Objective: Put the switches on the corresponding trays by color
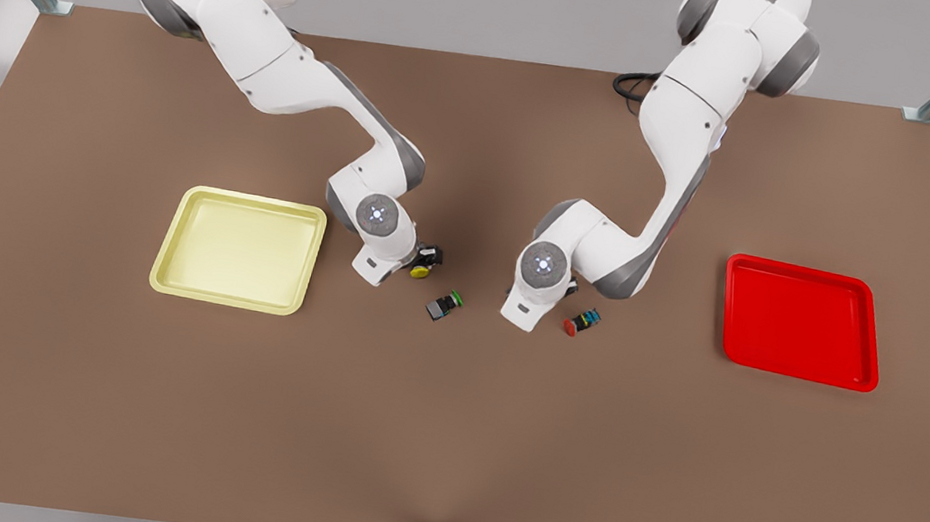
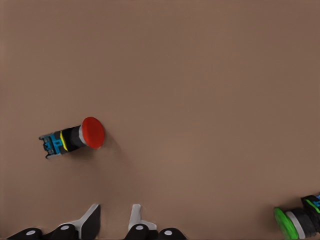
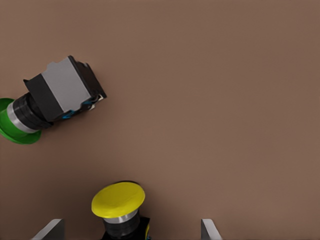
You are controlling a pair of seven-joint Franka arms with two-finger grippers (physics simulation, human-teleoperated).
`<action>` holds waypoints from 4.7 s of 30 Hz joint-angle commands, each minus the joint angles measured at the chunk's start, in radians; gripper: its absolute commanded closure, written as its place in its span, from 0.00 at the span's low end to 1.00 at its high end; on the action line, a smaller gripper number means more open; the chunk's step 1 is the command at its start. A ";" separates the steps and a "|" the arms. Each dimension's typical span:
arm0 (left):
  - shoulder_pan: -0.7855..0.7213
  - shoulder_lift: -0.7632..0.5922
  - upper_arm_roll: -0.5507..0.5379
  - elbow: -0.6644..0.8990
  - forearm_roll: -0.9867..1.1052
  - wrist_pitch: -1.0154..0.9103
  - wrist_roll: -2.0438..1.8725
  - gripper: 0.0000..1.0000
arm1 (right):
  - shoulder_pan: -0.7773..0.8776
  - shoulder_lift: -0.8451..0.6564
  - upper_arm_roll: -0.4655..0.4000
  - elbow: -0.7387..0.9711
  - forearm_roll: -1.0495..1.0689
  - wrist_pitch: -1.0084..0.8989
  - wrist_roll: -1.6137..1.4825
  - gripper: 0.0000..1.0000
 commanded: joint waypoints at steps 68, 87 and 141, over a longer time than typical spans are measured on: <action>0.196 -0.110 0.057 -0.378 -0.053 0.386 0.451 0.57 | 0.035 -0.046 0.015 -0.064 0.051 0.010 0.006 0.23; 0.233 -0.337 0.652 -0.504 -0.013 0.094 1.157 0.00 | 0.035 -0.046 0.014 -0.057 0.049 0.007 -0.005 0.00; 0.431 -0.425 0.085 0.249 -0.016 -0.438 0.986 0.00 | 0.068 0.003 0.011 -0.152 0.002 0.154 0.784 0.03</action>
